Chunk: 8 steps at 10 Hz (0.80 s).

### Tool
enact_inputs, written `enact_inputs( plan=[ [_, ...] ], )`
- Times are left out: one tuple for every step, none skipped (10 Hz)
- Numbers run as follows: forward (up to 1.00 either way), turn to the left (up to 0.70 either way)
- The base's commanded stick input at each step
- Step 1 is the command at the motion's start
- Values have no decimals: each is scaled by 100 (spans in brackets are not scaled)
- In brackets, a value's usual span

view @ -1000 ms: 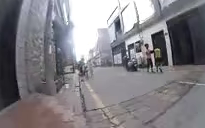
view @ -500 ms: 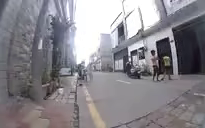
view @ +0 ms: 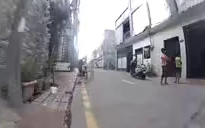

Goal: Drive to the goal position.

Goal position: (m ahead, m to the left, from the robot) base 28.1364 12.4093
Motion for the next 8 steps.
enact_inputs(
  plan=[
    [100,-6],
    [100,0],
    [100,0],
    [100,0],
    [100,0],
    [100,0],
    [100,0],
    [100,0]
  ],
)
